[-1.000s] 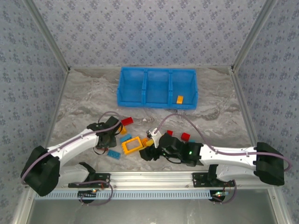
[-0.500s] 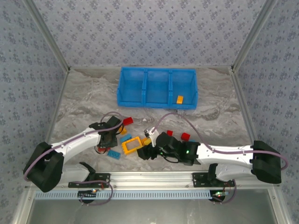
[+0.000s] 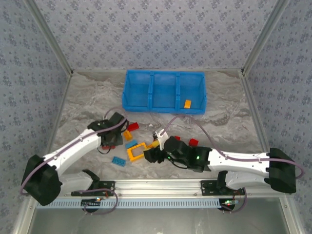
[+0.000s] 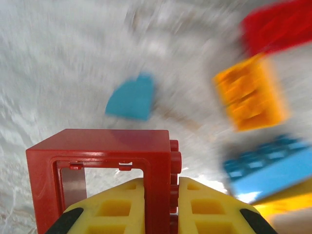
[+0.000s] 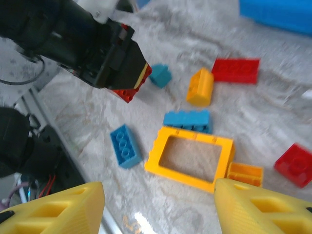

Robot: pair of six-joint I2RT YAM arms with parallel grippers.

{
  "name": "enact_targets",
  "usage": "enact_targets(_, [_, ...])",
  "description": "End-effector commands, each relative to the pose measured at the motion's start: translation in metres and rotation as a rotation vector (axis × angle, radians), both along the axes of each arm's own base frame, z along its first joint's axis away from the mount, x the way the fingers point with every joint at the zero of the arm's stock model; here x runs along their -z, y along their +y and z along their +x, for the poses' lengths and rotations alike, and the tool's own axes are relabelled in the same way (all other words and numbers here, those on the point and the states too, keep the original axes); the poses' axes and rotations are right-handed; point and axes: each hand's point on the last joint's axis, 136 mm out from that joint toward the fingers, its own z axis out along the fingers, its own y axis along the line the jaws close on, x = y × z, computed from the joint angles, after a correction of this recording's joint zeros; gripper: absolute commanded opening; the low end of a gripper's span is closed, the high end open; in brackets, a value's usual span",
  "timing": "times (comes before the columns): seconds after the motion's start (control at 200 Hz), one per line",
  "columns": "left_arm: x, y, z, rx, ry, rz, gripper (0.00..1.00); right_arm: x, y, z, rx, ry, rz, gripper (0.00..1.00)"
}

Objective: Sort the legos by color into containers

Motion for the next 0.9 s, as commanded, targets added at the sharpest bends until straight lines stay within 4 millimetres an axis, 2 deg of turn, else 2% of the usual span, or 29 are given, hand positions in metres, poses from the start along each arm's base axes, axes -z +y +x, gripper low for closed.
enact_targets(0.0, [-0.056, -0.025, 0.029, 0.079, -0.086, -0.056, 0.14, -0.047, -0.015, 0.031, 0.141, -0.127, 0.034, 0.64])
enact_targets(0.095, [-0.076, -0.057, 0.067, 0.147, -0.1, -0.098, 0.13, -0.062, -0.022, 0.057, 0.218, -0.174, 0.029, 0.64])
enact_targets(0.2, [-0.087, -0.093, 0.117, 0.211, -0.134, -0.136, 0.12, -0.074, -0.027, 0.086, 0.284, -0.231, 0.011, 0.64])
enact_targets(0.325, [-0.085, -0.118, 0.179, 0.242, -0.145, -0.158, 0.1, -0.085, -0.027, 0.115, 0.335, -0.32, -0.004, 0.65])
enact_targets(0.45, [-0.08, -0.126, 0.231, 0.248, -0.149, -0.173, 0.09, -0.089, -0.029, 0.146, 0.39, -0.35, -0.025, 0.65])
enact_targets(0.465, [-0.073, -0.126, 0.235, 0.248, -0.137, -0.17, 0.09, -0.089, -0.029, 0.149, 0.396, -0.351, -0.027, 0.65])
enact_targets(0.48, [-0.078, -0.128, 0.242, 0.248, -0.151, -0.178, 0.09, -0.089, -0.03, 0.153, 0.403, -0.352, -0.03, 0.65])
enact_targets(0.57, [-0.064, -0.129, 0.268, 0.244, -0.131, -0.188, 0.09, -0.091, -0.031, 0.167, 0.425, -0.352, -0.031, 0.65])
enact_targets(0.73, [-0.043, -0.126, 0.303, 0.232, -0.125, -0.195, 0.09, -0.093, -0.032, 0.181, 0.429, -0.34, -0.021, 0.66])
enact_targets(0.894, [-0.025, -0.127, 0.325, 0.239, -0.139, -0.179, 0.08, -0.087, -0.032, 0.185, 0.42, -0.317, -0.034, 0.66])
